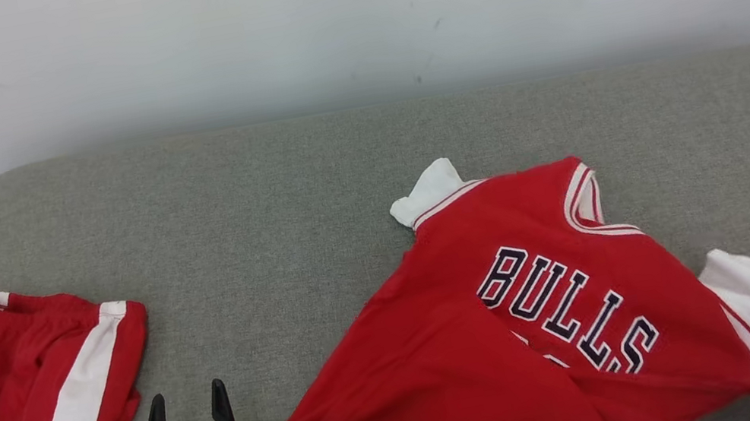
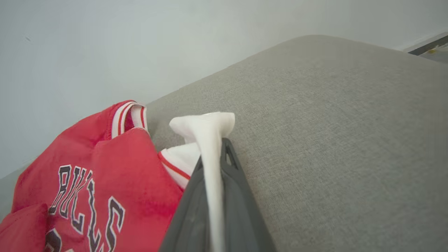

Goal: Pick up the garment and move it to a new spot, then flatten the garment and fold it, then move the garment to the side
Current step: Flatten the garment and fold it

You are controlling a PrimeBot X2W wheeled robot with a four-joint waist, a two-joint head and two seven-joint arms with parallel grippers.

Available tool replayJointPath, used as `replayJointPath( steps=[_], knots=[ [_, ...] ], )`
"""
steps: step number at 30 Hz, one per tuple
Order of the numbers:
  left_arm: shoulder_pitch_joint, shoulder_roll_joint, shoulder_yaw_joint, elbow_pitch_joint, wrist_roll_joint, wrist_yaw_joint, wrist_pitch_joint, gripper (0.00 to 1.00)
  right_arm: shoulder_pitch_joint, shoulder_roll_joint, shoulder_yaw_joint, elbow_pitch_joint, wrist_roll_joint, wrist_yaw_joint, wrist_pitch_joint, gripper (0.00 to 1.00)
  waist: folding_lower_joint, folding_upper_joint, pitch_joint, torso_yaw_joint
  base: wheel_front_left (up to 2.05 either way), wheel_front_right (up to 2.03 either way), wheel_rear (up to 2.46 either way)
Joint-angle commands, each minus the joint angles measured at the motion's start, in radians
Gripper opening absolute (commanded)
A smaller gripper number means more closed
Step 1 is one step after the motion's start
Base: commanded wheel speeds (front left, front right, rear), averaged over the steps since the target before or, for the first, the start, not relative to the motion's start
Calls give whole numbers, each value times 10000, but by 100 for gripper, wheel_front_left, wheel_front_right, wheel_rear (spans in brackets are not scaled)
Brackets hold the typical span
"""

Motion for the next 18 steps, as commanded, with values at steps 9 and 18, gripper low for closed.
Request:
replayJointPath(
  steps=[9, 18],
  knots=[
    [191, 6, 116, 84, 109, -128, -34, 100, 1438, 877, -685, -811, -434, -20, -52, 100, 0, -1, -230, -157, 0, 0, 0],
    [400, 8, 138, 14, 248, -122, -34, 100, 1177, 829, -388, -2660, -1659, -20, -45, 100, 0, -1, -609, -299, 0, 0, 0]
  ],
)
